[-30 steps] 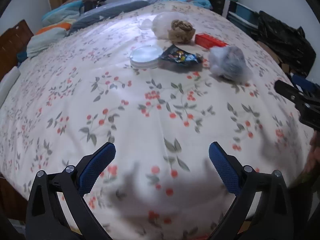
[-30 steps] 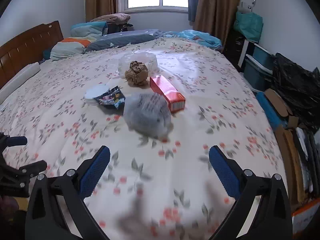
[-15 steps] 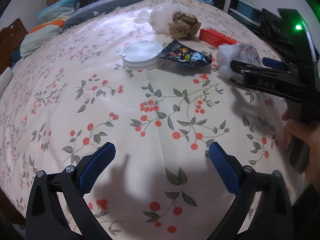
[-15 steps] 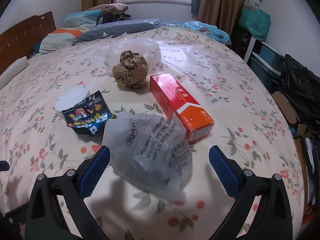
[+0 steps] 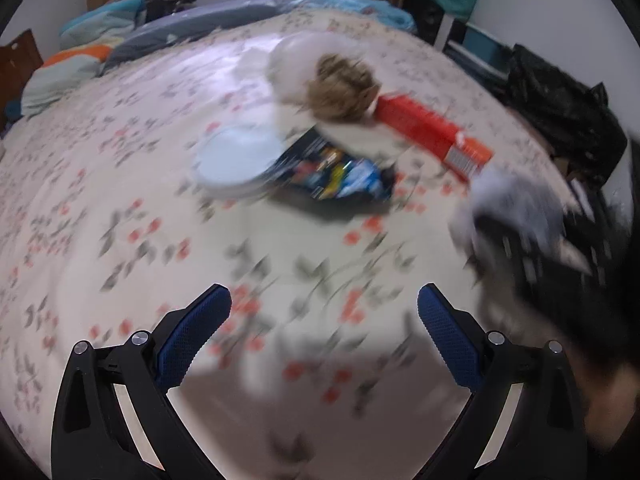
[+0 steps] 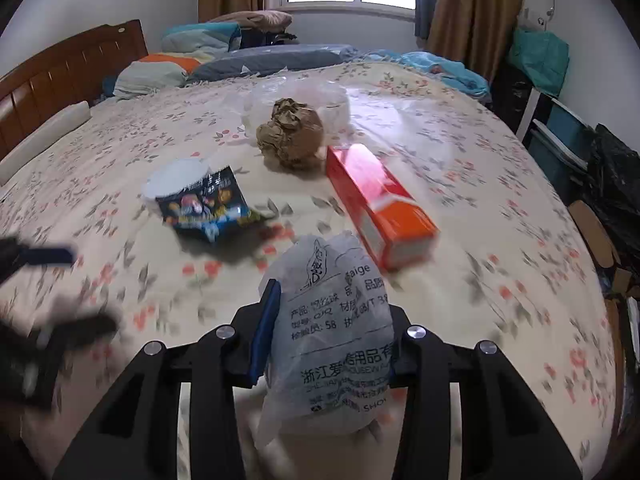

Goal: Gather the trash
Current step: 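Grasp the clear plastic bag with the right tool, then grasp the blue snack wrapper with the left tool while the right tool holds the bag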

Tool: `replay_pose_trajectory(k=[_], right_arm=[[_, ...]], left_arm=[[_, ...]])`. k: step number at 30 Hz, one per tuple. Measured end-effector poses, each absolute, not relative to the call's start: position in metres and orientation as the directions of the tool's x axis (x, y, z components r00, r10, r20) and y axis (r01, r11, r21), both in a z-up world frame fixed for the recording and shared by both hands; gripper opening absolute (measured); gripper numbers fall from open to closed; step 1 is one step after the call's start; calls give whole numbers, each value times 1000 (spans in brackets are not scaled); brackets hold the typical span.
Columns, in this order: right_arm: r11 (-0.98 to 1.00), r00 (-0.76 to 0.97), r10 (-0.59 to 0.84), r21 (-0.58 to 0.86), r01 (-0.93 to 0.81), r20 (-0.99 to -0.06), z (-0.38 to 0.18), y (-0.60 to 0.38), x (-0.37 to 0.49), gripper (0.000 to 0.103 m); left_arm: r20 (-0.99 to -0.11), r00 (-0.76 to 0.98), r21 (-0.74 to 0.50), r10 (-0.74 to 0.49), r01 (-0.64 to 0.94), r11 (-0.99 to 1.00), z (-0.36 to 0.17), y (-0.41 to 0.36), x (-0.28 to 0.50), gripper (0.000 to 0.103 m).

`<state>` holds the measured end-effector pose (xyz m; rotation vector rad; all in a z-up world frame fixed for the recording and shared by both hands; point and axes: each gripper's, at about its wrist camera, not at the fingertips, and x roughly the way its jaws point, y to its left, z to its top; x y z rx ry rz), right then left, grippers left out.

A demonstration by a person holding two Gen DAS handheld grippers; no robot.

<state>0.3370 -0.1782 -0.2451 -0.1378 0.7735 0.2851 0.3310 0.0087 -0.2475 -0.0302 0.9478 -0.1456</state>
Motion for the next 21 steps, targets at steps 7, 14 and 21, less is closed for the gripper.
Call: replay_pose_trajectory(k=[7, 14, 21], right_arm=[[962, 686, 199, 6, -273, -700, -250, -205, 314, 41], [961, 688, 213, 21, -276, -694, -254, -207, 315, 42], [960, 686, 225, 37, -278, -692, -256, -209, 316, 42]], left_arm=[[-778, 627, 50, -46, 134, 990, -251, -36, 381, 97], [-784, 621, 136, 14, 149, 980, -268, -53, 404, 96], [-798, 595, 47, -93, 217, 975, -273, -58, 412, 39]])
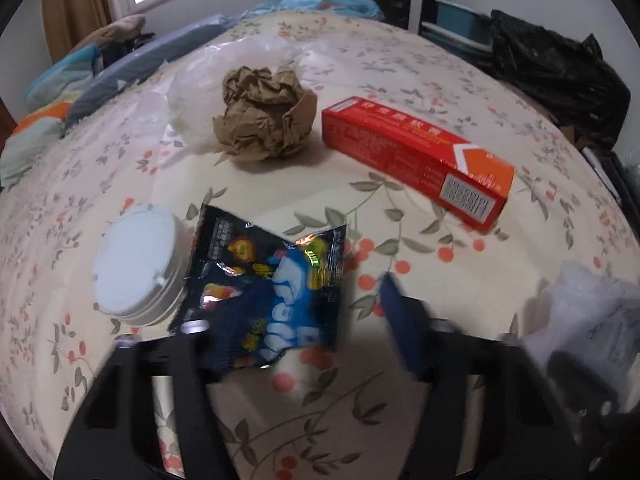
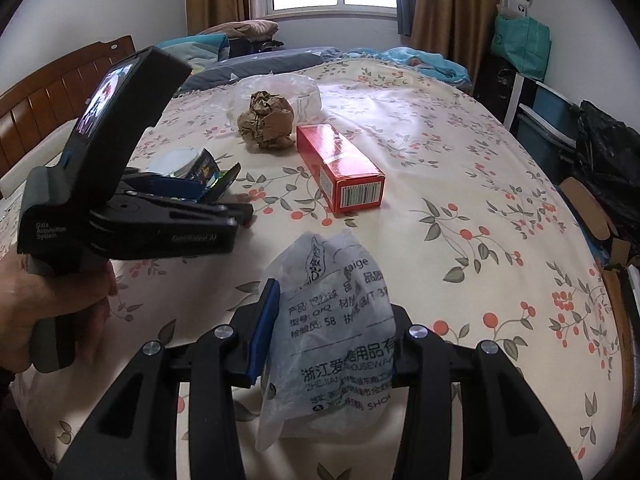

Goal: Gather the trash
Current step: 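Grasp the blue snack wrapper with the left tool while the right tool holds the bag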

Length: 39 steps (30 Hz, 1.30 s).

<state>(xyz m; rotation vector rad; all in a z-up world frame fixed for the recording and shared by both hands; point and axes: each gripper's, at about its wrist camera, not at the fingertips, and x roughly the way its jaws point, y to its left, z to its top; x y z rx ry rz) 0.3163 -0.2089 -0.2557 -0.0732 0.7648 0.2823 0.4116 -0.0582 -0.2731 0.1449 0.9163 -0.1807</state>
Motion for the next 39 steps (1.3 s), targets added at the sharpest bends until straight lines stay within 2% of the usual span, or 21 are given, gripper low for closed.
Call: replay_pose_trajectory(k=[1, 7, 22, 39], right_arm=[[960, 685, 227, 40, -278, -692, -256, -209, 316, 42], [959, 684, 232, 46, -279, -692, -256, -210, 317, 42], [948, 677, 259, 49, -313, -689, -229, -204, 287, 40], [930, 659, 298, 53, -365, -690, -183, -194, 133, 39]], left_arm=[[-799, 592, 34, -106, 221, 975, -272, -59, 413, 31], [-797, 583, -53, -156, 190, 980, -269, -52, 413, 24], [-789, 597, -19, -145, 211, 977, -236, -44, 336, 23], [-810, 565, -39, -160, 220, 975, -209, -29, 155, 23]])
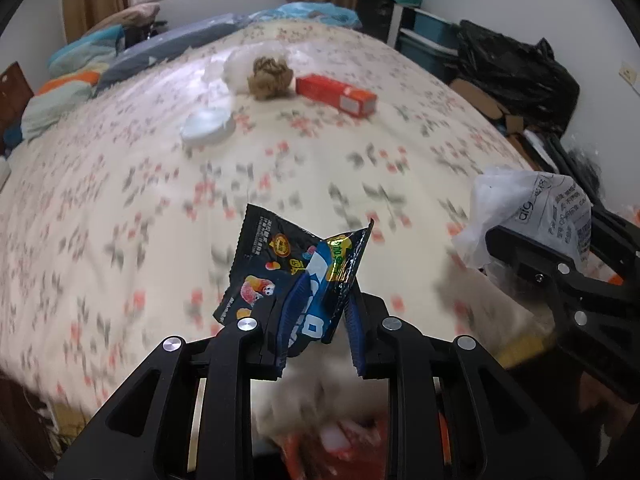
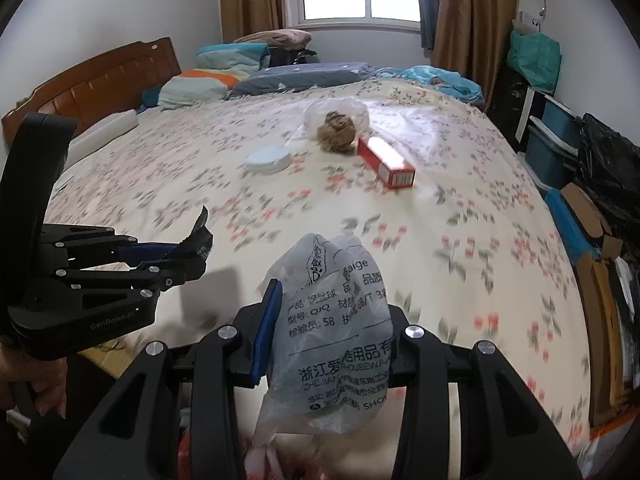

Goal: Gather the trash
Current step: 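Grasp the blue snack wrapper with the left tool while the right tool holds the bag, then carry the snack wrapper and plastic bag over the red wastebasket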

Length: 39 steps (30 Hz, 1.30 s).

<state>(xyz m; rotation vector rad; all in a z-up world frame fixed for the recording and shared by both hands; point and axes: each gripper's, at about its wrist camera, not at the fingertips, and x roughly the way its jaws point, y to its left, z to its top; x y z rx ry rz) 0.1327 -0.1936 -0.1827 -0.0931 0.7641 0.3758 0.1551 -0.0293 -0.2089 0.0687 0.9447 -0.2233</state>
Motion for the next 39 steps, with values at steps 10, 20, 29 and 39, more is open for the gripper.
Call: replay_pose_trajectory(k=[10, 20, 29, 39], right_arm=[[912, 606, 316, 58, -406, -730, -202, -186, 36, 39], [897, 520, 318, 74, -436, -793, -251, -177, -22, 39], [895, 444, 298, 85, -439, -845, -292, -173, -28, 39], [890, 343, 275, 103, -444, -898, -332, -166, -18, 39]], left_arm=[[-841, 519, -45, -153, 214, 976, -228, -27, 48, 23], [-898, 419, -48, -137, 216, 975, -282, -25, -12, 24], [-949, 273, -102, -158, 208, 973, -344, -23, -22, 24], [-973, 149, -145, -174, 186, 972, -395, -22, -9, 24]])
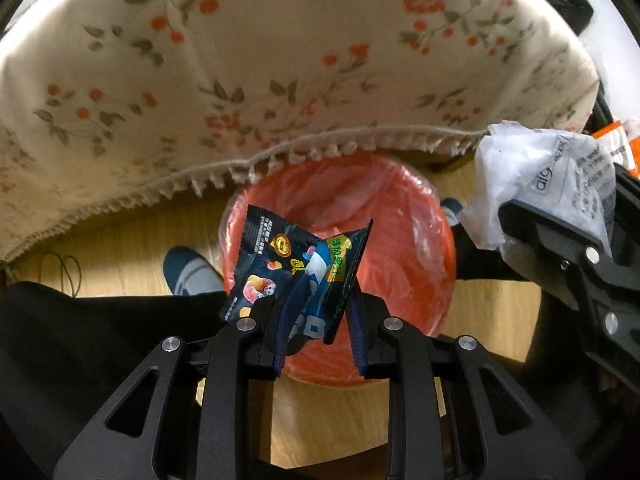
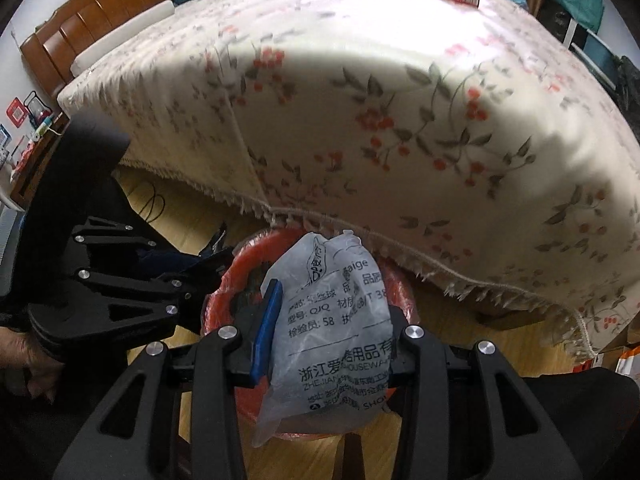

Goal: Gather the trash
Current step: 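Carry the snack wrapper and plastic bag over the red wastebasket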

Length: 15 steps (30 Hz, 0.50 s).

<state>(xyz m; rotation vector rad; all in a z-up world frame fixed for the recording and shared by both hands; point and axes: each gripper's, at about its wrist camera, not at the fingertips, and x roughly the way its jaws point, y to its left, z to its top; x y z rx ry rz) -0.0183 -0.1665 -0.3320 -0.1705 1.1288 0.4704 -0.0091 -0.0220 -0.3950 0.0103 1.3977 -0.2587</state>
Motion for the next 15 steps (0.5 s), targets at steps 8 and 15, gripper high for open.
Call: replay_pose_trajectory(k=[8, 15], right_arm=[[893, 298, 262, 114, -436, -918, -348, -165, -14, 39], [895, 268, 260, 127, -427, -928, -357, -168, -11, 39]], left_arm=[[-979, 106, -153, -176, 191, 970, -416, -29, 3, 27], [-980, 86, -159, -179, 197, 967, -423, -34, 10, 29]])
